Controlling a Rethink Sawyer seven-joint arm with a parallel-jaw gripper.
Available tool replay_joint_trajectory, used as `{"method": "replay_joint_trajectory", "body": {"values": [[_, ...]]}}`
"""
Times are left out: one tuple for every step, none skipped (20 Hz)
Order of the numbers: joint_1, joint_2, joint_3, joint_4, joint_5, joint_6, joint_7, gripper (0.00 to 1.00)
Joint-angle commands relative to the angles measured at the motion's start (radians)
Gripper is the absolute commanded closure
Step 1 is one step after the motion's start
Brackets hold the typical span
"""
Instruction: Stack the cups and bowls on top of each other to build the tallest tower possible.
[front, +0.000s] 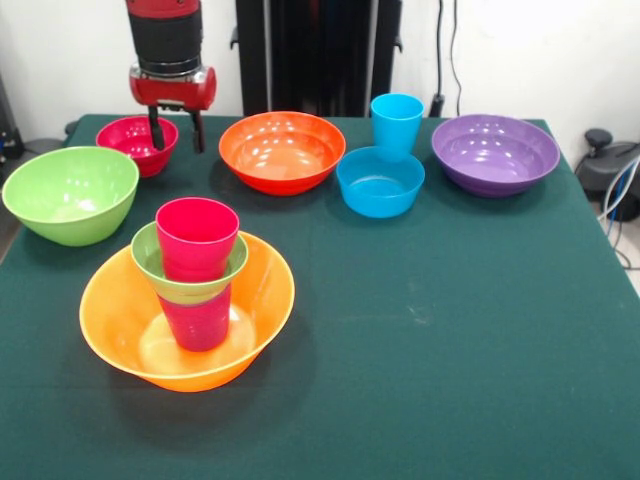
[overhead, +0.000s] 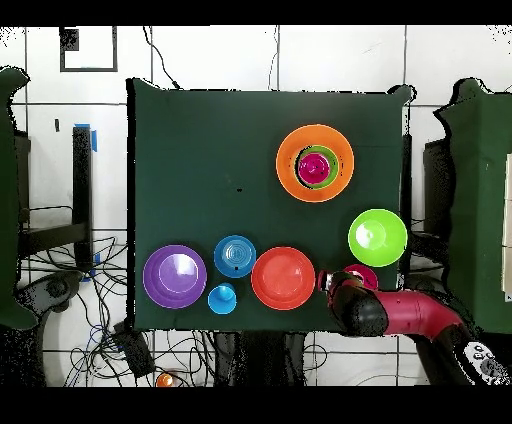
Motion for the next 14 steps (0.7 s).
{"method": "replay_joint_trajectory", "body": {"values": [[-0.015, 0.055, -0.077, 0.012, 0.052, -0.101, 0.187, 0.0], [-0.041, 0.092, -0.095, -0.002, 0.017, -0.126, 0.165, 0.0], [-0.053, 0.114, -0.106, -0.004, 0.005, -0.143, 0.159, 0.0], [-0.091, 0.147, -0.125, -0.009, -0.028, -0.178, 0.138, 0.0], [-0.099, 0.162, -0.14, -0.012, -0.042, -0.19, 0.131, 0.0], [-0.122, 0.177, -0.156, -0.009, -0.064, -0.214, 0.117, 0.0], [-0.131, 0.184, -0.165, -0.005, -0.07, -0.222, 0.109, 0.0], [-0.155, 0.188, -0.167, 0.01, -0.077, -0.227, 0.096, 0.0], [-0.153, 0.192, -0.179, 0.014, -0.08, -0.244, 0.095, 0.0], [-0.155, 0.208, -0.196, 0.02, -0.088, -0.27, 0.097, 0.0], [-0.144, 0.224, -0.216, 0.016, -0.088, -0.293, 0.103, 0.0], [-0.131, 0.252, -0.247, 0.001, -0.09, -0.328, 0.11, 0.0], [-0.129, 0.27, -0.256, -0.005, -0.09, -0.338, 0.106, 0.0], [-0.125, 0.308, -0.275, -0.028, -0.092, -0.36, 0.102, 0.0]]}}
